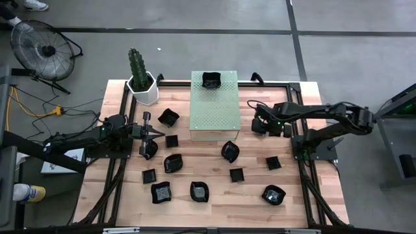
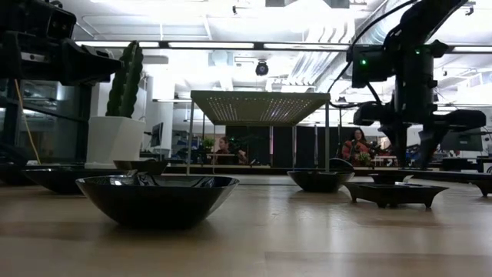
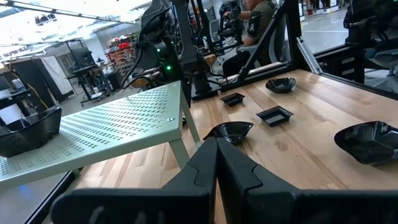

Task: Pick & Place Mini shaped plates
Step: Put the black square plate on the shelf

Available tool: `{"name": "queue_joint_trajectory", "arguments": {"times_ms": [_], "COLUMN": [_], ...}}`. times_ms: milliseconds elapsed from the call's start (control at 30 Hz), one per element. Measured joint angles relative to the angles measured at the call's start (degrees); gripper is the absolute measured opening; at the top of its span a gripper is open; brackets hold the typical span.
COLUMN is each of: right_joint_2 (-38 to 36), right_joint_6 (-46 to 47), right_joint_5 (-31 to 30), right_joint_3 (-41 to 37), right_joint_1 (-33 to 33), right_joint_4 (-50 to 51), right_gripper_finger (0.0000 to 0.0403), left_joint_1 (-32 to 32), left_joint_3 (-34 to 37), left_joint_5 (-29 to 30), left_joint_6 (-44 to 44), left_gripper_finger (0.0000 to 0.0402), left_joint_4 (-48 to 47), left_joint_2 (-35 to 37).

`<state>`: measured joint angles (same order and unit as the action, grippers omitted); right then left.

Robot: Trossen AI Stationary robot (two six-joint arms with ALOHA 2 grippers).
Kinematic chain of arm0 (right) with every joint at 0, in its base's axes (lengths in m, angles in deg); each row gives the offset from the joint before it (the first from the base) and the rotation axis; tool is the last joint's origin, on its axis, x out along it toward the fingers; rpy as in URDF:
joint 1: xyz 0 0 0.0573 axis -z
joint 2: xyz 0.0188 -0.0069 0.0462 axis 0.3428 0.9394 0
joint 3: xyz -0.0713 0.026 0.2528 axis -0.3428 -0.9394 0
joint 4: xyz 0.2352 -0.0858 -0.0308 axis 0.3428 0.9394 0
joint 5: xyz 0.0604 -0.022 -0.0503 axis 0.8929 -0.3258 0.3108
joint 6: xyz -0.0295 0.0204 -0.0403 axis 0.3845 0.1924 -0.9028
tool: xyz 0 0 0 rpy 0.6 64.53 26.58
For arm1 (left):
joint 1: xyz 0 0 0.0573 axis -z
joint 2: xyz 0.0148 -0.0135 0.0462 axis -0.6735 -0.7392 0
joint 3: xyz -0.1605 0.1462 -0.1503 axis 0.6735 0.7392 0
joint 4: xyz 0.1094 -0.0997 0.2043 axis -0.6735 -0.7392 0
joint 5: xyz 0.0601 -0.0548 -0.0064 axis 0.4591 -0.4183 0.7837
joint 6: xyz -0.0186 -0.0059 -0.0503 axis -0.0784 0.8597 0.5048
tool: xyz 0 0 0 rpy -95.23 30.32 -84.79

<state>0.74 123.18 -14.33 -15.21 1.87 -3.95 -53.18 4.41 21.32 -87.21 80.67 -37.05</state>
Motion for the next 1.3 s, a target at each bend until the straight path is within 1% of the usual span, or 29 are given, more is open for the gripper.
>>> {"name": "queue_joint_trajectory", "arguments": {"times_ms": [200, 467, 933, 1300], "right_joint_2": [0.00, 0.02, 0.04, 0.28], "right_joint_6": [1.63, 4.98, 5.22, 6.53], "right_joint_5": [-0.52, -2.07, -3.11, -1.80], "right_joint_3": [-1.41, -3.67, -3.77, -3.77], "right_joint_1": [1.13, 1.84, 3.83, 5.51], "right_joint_4": [-1.37, -5.85, -5.70, -5.85], "right_gripper_finger": [0.0139, 0.0139, 0.0139, 0.0139], "left_joint_1": [0.01, 0.01, -0.01, 0.01], "left_joint_3": [-0.01, 0.00, 0.00, -0.01], "left_joint_5": [0.00, 0.00, 0.00, 0.00], "left_joint_6": [0.00, 0.00, -0.02, -0.01], "left_gripper_finger": [0.0003, 0.0003, 0.0003, 0.0003], "left_joint_4": [0.00, 0.00, 0.00, 0.00], "left_joint_2": [-0.01, 0.00, -0.01, -0.01]}}
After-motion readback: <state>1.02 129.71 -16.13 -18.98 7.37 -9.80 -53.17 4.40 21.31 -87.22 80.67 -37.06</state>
